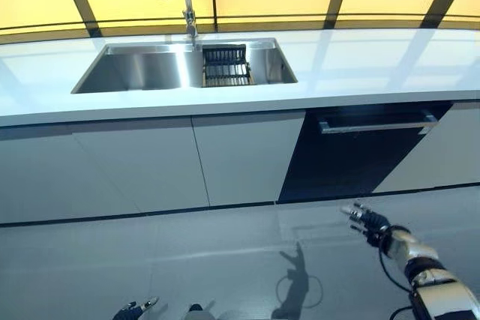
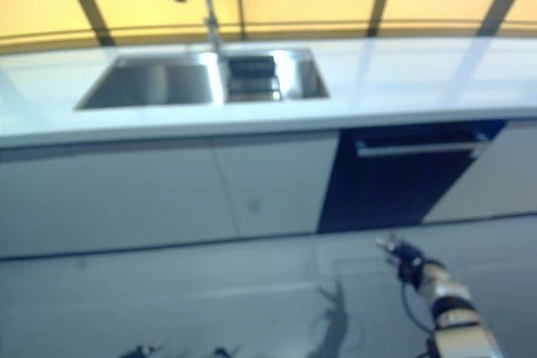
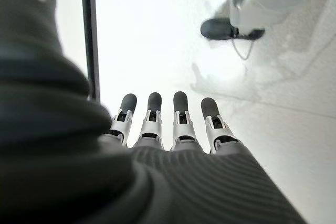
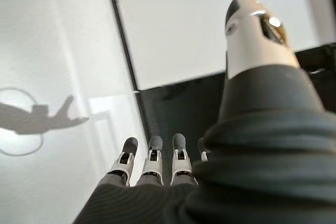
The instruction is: Take plates into dishwasher
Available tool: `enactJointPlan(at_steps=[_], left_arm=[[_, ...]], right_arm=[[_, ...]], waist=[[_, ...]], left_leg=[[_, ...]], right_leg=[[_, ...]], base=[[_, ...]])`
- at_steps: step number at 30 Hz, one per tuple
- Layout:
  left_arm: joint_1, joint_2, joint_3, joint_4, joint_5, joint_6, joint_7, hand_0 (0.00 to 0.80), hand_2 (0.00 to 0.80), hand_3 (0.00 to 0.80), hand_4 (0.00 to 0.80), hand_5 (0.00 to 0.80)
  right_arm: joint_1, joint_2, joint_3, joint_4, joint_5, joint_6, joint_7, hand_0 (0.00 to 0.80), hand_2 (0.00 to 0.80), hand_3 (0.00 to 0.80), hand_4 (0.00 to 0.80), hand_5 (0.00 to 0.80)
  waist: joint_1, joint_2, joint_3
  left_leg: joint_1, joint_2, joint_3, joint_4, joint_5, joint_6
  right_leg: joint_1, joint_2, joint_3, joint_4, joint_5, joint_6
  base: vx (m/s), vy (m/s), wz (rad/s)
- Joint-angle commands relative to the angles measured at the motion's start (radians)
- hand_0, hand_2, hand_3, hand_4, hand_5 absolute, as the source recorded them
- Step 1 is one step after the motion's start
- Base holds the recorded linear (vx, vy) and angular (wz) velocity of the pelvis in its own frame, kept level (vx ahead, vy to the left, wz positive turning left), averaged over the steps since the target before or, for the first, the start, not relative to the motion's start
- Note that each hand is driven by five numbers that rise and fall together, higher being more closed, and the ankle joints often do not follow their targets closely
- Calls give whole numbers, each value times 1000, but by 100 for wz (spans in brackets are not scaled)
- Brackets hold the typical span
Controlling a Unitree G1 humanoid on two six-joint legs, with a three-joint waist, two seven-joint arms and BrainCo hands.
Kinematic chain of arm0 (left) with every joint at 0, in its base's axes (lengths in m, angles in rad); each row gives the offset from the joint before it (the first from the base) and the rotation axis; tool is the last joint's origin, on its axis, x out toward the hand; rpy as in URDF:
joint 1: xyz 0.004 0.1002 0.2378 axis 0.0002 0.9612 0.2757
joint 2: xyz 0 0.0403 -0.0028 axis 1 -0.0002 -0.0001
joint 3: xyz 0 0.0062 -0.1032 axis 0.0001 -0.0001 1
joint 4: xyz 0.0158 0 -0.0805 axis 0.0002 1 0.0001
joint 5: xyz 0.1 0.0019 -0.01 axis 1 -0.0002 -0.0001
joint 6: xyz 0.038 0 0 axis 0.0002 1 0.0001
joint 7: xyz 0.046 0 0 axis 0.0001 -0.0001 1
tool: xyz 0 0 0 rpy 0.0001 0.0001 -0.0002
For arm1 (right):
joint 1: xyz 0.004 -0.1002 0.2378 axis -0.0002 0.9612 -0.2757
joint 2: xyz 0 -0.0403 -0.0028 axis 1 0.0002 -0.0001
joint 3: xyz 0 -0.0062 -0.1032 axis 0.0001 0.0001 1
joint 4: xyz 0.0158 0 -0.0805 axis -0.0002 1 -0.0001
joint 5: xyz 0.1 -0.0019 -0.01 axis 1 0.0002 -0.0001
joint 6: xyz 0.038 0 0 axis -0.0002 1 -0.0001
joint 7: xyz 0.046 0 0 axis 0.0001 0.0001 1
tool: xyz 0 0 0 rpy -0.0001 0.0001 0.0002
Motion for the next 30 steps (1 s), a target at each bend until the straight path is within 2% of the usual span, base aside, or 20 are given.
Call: enactJointPlan(at_steps=[1, 5, 8, 11, 13, 15, 16, 17, 18, 19, 20, 21, 22, 23, 26, 27, 30], left_arm=[[-75, 12, -38, 49, 70, -10, -5, 0, 0, 0, 0, 0], [-90, -1, -70, 68, 133, 25, 8, 0, 0, 0, 0, 0], [-94, -15, -82, 75, 157, 64, 26, 0, 0, 0, 0, 0], [-86, -18, -90, 82, 139, 89, 26, 0, 0, 0, 0, 0], [-75, -14, -87, 81, 105, 88, 33, 0, 0, 0, 0, 0], [-75, -15, -88, 61, 132, 83, 17, 0, 0, 0, 0, 0], [-82, -21, -99, 55, 162, 78, 7, 0, 0, 0, 0, 0], [-91, -27, -110, 54, 175, 76, 2, 0, 0, 0, 0, 0], [-115, -42, -129, 53, 187, 82, -3, 0, 0, 0, 0, 0], [-131, -48, -139, 46, 207, 94, -15, 0, 0, 0, 0, 0], [-154, -52, -161, 42, 254, 104, -40, 0, 0, 0, 0, 0], [-161, -56, -179, 43, 274, 109, -58, 0, 0, 0, 0, 0], [-162, -59, -196, 45, 278, 138, -99, 0, 0, 0, 0, 0], [-161, -60, -209, 48, 267, 155, -120, 0, 0, 0, 0, 0], [-176, -58, -225, 58, 243, 173, -147, 0, 0, 0, 0, 0], [-182, -61, -228, 65, 217, 168, -148, 0, 0, 0, 0, 0], [-164, -74, -209, 68, 178, 160, -131, 0, 0, 0, 0, 0]], right_arm=[[0, 43, 25, -7, -31, -100, -19, 0, 0, 0, 0, 0], [67, 118, 26, 4, 3, -101, -30, 0, 0, 0, 0, 0], [106, 163, 37, 11, -43, -108, -33, 0, 0, 0, 0, 0], [122, 176, 63, 11, -105, -117, -38, 0, 0, 0, 0, 0], [123, 178, 90, 18, -158, -134, -71, 0, 0, 0, 0, 0], [123, 179, 109, 15, -162, -131, -100, 0, 0, 0, 0, 0], [124, 180, 117, 20, -174, -138, -114, 0, 0, 0, 0, 0], [126, 180, 120, 25, -173, -137, -117, 0, 0, 0, 0, 0], [134, 185, 121, 30, -169, -134, -128, 0, 0, 0, 0, 0], [146, 190, 124, 31, -180, -132, -136, 0, 0, 0, 0, 0], [161, 191, 121, 34, -165, -130, -146, 0, 0, 0, 0, 0], [167, 188, 115, 38, -158, -125, -138, 0, 0, 0, 0, 0], [172, 187, 106, 49, -154, -119, -136, 0, 0, 0, 0, 0], [177, 193, 94, 62, -142, -113, -147, 0, 0, 0, 0, 0], [195, 221, 61, 100, -111, -88, -192, 0, 0, 0, 0, 0], [199, 231, 48, 122, -91, -66, -184, 0, 0, 0, 0, 0], [210, 261, 35, 143, -153, -58, -197, 0, 0, 0, 0, 0]], waist=[[-1, -17, 15], [-10, -20, 1], [-13, -20, -3], [-4, -15, -1], [13, -7, 10], [28, 5, 23], [28, 4, 32], [25, 2, 37], [11, -9, 44], [-3, -21, 48], [-21, -37, 51], [-28, -44, 53], [-40, -38, 49], [-64, -23, 41], [-79, -11, 32], [-81, -9, 28], [-76, -3, 19]], left_leg=[[4, 20, -20, -52, 46, 30], [16, 14, -18, -53, 38, 34], [20, 12, -22, -41, 25, 40], [2, 26, -44, -7, 24, 37], [-30, 42, -73, -11, 64, 22], [-85, 66, -67, -65, 150, -7], [-108, 65, -48, -65, 160, -12], [-111, 58, -31, -60, 157, -8], [-109, 31, 8, 12, 114, 14], [-104, 16, 33, 102, 57, 19], [-106, 0, 61, 220, 5, 35], [-107, -16, 40, 300, -34, 46], [-51, -54, 32, 233, -104, 74], [9, -57, 68, 132, -83, 75], [52, -96, 59, 20, -81, 94], [66, -104, 67, -12, -83, 98], [89, -117, 76, -54, -84, 104]], right_leg=[[45, -28, 12, -28, 6, 13], [54, -24, 5, -30, 3, 12], [52, -23, 7, -12, -12, 6], [47, -2, 10, 30, -53, -22], [60, 24, 8, 44, -75, -42], [79, 47, -19, 14, -72, -45], [86, 54, -30, 0, -67, -46], [85, 56, -35, -4, -64, -48], [74, 47, -49, -4, -54, -48], [74, 41, -56, -3, -58, -46], [61, 29, -68, -5, -42, -52], [50, 23, -64, -7, -33, -54], [25, 13, -51, 23, -27, -45], [17, 15, -55, 18, -12, -27], [-7, 1, -40, 6, 41, 2], [-19, -12, -53, -1, 61, 13], [-23, -28, -70, -25, 91, 35]], base=[[-20, 29, -3], [0, 0, 0], [-34, -31, 3], [-82, -120, 5], [-114, -138, 22], [-242, -93, 42], [-276, -39, 43], [-320, 9, 39], [-263, 13, 67], [-314, 44, 98], [-235, 65, 120], [-233, 215, 115], [-142, 280, 80], [-106, 295, 51], [-96, 175, 58], [-79, 115, 17], [-41, 92, -11]])
